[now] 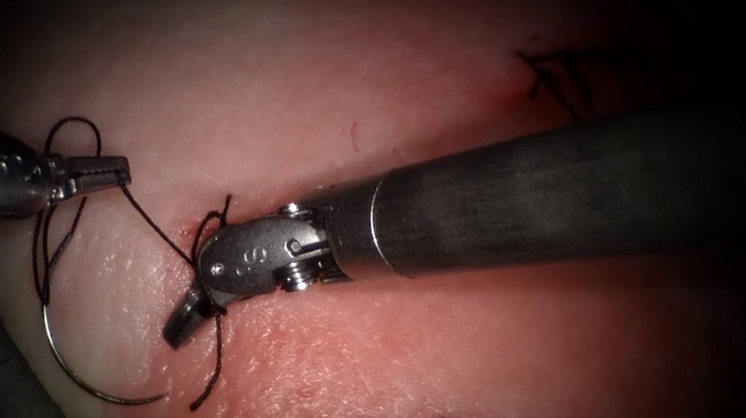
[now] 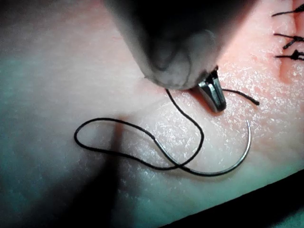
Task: Wound Closure
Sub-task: Grab the short tail with the right gripper
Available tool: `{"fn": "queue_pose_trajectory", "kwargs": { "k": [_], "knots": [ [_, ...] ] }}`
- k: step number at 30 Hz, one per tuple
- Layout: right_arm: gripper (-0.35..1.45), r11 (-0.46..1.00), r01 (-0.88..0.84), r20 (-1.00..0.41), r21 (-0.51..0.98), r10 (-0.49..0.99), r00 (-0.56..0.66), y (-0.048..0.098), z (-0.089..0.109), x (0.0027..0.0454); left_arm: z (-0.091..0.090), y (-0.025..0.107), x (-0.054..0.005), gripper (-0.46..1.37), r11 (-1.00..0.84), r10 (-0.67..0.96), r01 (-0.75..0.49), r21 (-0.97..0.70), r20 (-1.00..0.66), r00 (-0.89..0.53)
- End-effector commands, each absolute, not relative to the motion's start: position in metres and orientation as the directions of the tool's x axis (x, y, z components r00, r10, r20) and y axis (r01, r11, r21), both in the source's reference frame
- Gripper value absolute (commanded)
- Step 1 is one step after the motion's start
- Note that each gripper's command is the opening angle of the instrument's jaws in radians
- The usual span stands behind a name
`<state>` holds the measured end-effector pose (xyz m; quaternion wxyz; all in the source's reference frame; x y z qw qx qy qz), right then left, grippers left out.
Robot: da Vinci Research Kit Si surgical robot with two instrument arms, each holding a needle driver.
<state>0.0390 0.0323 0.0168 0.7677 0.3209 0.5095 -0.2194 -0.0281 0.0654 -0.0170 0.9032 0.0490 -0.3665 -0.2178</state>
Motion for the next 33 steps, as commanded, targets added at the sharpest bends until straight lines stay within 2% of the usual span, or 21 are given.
{"fn": "queue_pose_trajectory", "kwargs": {
  "k": [1,8,13,17,25,33],
  "knots": [
    [-0.29,0.701,0.661,-0.923,0.269,-0.008,0.385,0.0324,0.0167,0.0392,-0.0171,0.0653,-0.0281,-0.35,0.899,-0.431,0.360,0.247,0.640,0.636],
    [-0.22,0.691,0.667,-0.924,0.278,0.001,0.383,0.0329,0.0162,0.0400,-0.0178,0.0653,-0.0281,-0.35,0.900,-0.430,0.360,0.246,0.641,0.636],
    [-0.03,0.652,0.701,-0.921,0.289,-0.011,0.390,0.0329,0.0159,0.0403,-0.0183,0.0655,-0.0281,-0.35,0.900,-0.429,0.359,0.246,0.642,0.635],
    [-0.07,0.588,0.752,-0.910,0.298,-0.064,0.411,0.0328,0.0156,0.0402,-0.0187,0.0655,-0.0281,-0.35,0.902,-0.426,0.358,0.242,0.645,0.635],
    [-0.06,0.511,0.815,-0.923,0.272,-0.100,0.371,0.0332,0.0148,0.0396,-0.0190,0.0653,-0.0278,-0.35,0.905,-0.418,0.350,0.241,0.649,0.636],
    [0.10,0.458,0.850,-0.932,0.259,-0.111,0.344,0.0323,0.0134,0.0389,-0.0189,0.0650,-0.0277,-0.35,0.907,-0.415,0.348,0.238,0.651,0.636]
  ]
}}
